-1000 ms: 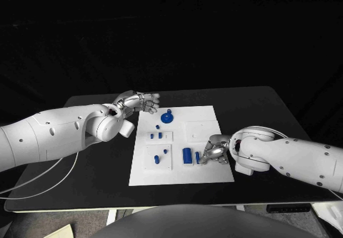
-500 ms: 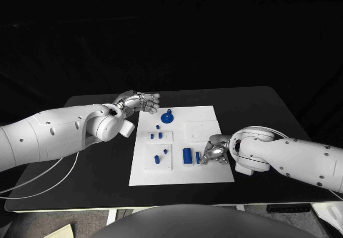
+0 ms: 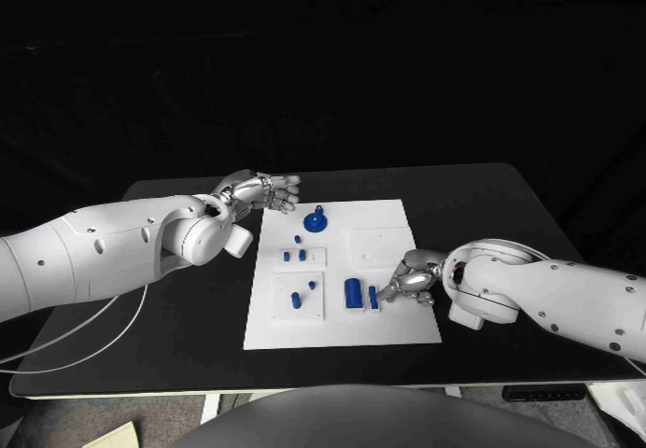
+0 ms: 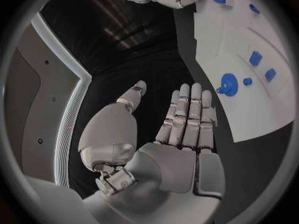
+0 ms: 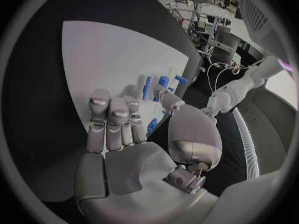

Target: Assemble the parts on the task board

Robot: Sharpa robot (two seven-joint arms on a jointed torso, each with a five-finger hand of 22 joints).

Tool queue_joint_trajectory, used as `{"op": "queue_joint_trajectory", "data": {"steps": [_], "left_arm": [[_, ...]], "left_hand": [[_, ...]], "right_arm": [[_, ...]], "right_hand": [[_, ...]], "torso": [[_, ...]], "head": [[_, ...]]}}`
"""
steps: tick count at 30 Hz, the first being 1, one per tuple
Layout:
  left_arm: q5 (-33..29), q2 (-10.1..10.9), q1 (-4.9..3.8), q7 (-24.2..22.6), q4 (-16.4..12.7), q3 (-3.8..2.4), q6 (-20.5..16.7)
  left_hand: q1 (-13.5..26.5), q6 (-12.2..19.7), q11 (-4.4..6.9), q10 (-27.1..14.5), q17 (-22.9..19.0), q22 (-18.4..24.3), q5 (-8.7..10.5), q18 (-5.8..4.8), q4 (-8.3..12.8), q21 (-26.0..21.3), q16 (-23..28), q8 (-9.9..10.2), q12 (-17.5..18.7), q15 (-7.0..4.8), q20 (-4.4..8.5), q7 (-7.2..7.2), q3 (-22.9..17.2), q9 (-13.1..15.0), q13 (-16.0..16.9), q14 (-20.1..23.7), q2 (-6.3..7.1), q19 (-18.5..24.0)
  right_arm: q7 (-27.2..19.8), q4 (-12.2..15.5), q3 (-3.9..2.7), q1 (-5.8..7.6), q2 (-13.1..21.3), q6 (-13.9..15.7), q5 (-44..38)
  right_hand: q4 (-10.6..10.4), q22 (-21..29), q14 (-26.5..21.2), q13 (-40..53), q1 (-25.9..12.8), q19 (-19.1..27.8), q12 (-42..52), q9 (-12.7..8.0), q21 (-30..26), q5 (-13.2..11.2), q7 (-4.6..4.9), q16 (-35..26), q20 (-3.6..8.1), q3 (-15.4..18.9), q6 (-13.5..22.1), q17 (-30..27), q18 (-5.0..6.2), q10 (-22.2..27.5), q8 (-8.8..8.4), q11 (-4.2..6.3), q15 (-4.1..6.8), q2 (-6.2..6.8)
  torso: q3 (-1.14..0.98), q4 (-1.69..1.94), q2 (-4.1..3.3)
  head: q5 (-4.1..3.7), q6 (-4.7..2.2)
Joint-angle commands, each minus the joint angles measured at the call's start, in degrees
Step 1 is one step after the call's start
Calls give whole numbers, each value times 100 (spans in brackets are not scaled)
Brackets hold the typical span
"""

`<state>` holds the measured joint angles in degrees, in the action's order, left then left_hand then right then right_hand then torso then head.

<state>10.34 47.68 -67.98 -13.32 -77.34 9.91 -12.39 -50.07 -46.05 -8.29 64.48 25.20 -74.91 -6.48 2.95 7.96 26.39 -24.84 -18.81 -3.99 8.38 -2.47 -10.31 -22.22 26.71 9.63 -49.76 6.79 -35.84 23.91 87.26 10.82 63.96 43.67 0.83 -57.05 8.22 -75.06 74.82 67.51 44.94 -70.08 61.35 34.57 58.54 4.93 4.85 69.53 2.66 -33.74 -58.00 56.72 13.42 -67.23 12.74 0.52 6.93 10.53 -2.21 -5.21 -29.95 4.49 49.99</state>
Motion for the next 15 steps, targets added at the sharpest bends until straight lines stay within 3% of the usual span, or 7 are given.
{"op": "queue_joint_trajectory", "data": {"steps": [1, 6, 7, 9, 12, 15], "left_arm": [[1, 2, -5, -233, 19, -4, -80], [-100, 12, -7, -383, 108, -8, -157], [-153, 16, -8, -415, 131, -11, -176], [-227, 13, -11, -466, 183, -15, -201], [-377, -10, -24, -566, 318, -22, -244], [-498, -32, -44, -631, 441, -27, -228]], "left_hand": [[-2, 11, 3, -22, 11, -42, 0, 82, 35, -30, 23, -32, -9, -17, 1, 7, -2, -8, -5, -48, -73, -25], [-20, -8, 12, 2, 28, -48, -6, 83, 52, -36, 22, -46, -21, -24, 5, 14, -10, -7, 0, -72, -96, -33], [-27, -15, 16, 11, 34, -50, -7, 82, 60, -38, 21, -51, -24, -26, 6, 17, -11, -6, 2, -80, -103, -36], [-39, -28, 23, 30, 44, -53, -9, 81, 74, -42, 19, -59, -32, -31, 9, 22, -13, -6, 6, -95, -115, -40], [-67, -51, 41, 72, 81, -64, -17, 70, 123, -56, 7, -75, -45, -52, 20, 34, -11, -9, 15, -152, -155, -49], [-91, -73, 54, 108, 133, -74, -41, 53, 176, -68, -21, -89, -50, -84, 42, 44, -6, -14, 22, -231, -206, -72]], "right_arm": [[-1031, -118, -8, 43, 19, 605, 533], [-1885, -415, -65, 171, 26, 977, 1053], [-2073, -490, -88, 206, 19, 1038, 1166], [-2325, -620, -136, 250, 5, 1043, 1339], [-2779, -986, -259, 328, -84, 1138, 1863], [-3063, -1377, -401, 359, -213, 1207, 2253]], "right_hand": [[92, -20, -31, 9, -77, 84, -24, 24, -56, 138, 143, -46, 27, 229, 247, -6, 158, 82, -47, -32, -56, -62], [191, -9, -61, -3, -20, 126, -37, 49, -98, 189, 158, -85, 42, 332, 304, -13, 158, 129, -54, -47, -66, -139], [225, -7, -67, -6, 14, 131, -40, 55, -105, 212, 158, -93, 50, 343, 311, -14, 158, 138, -53, -46, -64, -166], [268, -3, -81, -13, 34, 143, -47, 66, -119, 239, 158, -110, 57, 377, 316, -16, 158, 153, -49, -46, -63, -197], [377, 20, -160, -42, 80, 226, -97, 82, -197, 327, 168, -197, 57, 444, 354, -44, 158, 232, -55, -54, -68, -258], [565, 115, -503, -189, 165, 581, -366, 101, -492, 529, 219, -514, -31, 491, 437, -178, 142, 573, -77, -115, -152, -346]], "torso": [[4, -8, 12], [10, -20, 38], [11, -25, 45], [17, -37, 63], [33, -52, 103], [56, -63, 148]], "head": [[7, -45], [9, -203], [11, -276], [9, -351], [-18, -503], [-24, -652]]}}
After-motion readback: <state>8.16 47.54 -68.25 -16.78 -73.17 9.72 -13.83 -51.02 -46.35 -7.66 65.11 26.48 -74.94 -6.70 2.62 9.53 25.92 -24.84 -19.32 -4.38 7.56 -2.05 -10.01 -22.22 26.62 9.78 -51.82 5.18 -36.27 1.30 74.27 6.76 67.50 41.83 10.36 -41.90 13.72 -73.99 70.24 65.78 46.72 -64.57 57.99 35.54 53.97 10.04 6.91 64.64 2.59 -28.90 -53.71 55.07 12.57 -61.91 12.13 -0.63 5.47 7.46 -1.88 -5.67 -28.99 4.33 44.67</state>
